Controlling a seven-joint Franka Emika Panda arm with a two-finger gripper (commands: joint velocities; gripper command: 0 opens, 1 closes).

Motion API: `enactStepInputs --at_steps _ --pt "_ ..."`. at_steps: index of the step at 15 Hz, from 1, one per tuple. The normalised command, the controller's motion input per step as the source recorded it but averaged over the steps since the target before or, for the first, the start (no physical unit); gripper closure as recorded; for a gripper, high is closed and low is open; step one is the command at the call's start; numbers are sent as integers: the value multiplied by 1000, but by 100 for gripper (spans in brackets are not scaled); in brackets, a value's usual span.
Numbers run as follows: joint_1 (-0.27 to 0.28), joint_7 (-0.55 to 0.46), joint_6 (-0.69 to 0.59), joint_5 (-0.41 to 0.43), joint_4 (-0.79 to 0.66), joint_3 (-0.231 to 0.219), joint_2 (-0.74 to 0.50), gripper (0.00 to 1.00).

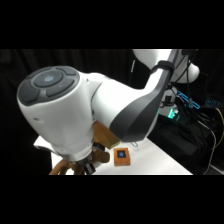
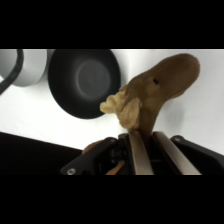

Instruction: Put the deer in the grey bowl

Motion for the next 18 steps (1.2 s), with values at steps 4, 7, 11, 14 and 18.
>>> enactStepInputs --at_steps 4,7,11,14,18 --pt "-183 26 6 7 -298 13 -360 95" --pt "-199 8 74 28 -386 -6 -393 95" --pt "-160 6 115 64 -423 5 -395 95" --pt "-138 -1 157 79 -425 -3 -356 95" --pt "-144 -30 192 110 -422 -19 -332 95"
